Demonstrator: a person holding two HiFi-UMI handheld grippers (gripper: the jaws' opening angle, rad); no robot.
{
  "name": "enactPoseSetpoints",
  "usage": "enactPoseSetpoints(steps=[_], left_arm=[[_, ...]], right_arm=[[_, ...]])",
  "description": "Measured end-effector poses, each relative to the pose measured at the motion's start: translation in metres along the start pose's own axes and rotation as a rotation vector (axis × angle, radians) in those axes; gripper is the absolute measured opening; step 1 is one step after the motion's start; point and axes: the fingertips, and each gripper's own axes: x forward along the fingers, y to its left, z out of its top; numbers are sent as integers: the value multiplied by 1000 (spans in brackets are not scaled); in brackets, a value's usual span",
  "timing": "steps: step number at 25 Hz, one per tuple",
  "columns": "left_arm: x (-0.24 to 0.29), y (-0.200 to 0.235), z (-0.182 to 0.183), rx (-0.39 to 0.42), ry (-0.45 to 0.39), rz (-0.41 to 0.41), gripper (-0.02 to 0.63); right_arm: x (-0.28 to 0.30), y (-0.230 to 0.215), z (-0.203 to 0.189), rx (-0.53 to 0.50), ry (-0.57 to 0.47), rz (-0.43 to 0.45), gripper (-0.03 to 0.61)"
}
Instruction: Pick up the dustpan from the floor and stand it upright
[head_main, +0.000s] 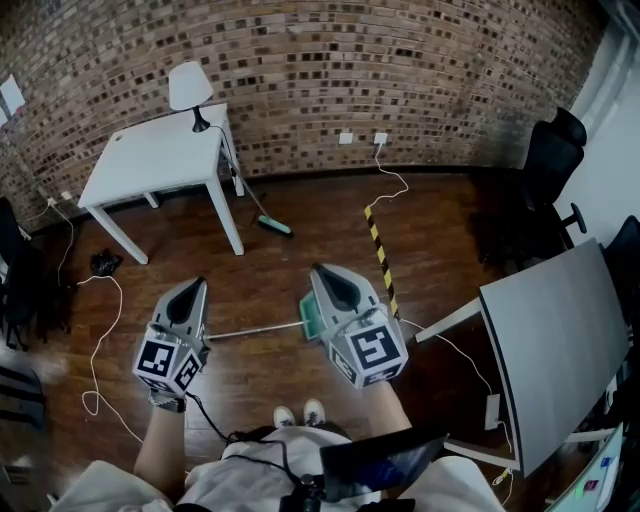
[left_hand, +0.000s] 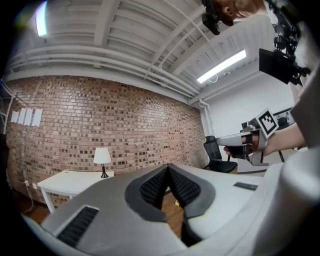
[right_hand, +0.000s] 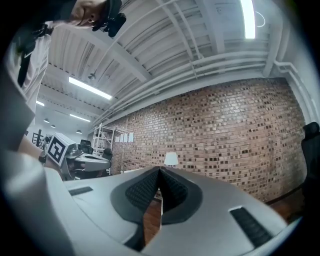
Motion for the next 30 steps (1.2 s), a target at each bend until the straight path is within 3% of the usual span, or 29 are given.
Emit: enactPoseSetpoints(steps=[6, 7, 10, 13, 14, 16, 17, 23, 27, 30], left_arm=[[-4, 27, -15, -53, -5, 20, -1], [-7, 33, -22, -66, -5, 33, 12], [-12, 54, -45, -120, -19, 61, 23], [-13, 65, -82, -217, 26, 57, 93], [-11, 64, -95, -233, 50, 44, 129], [-5, 63, -122, -239, 98, 24, 132], [0, 63, -138, -246, 121, 23, 133], [20, 92, -275, -430, 277, 153, 176], [32, 112, -370, -549, 326, 270, 176], [40, 114, -459, -554, 428, 325, 175]], right_arm=[[12, 5, -6, 6, 11, -17, -14], [13, 7, -5, 9, 0, -14, 28], [25, 9, -7, 7, -12, -12, 28], [35, 11, -29, 13, 47, -6, 28], [38, 11, -42, 18, 82, 5, 53], [45, 9, -77, 26, 168, 31, 152], [49, 6, -97, 30, 213, 40, 167], [73, -26, -223, 95, 382, 47, 169], [99, -52, -308, 123, 453, 51, 199], [111, -70, -378, 131, 497, 58, 199]])
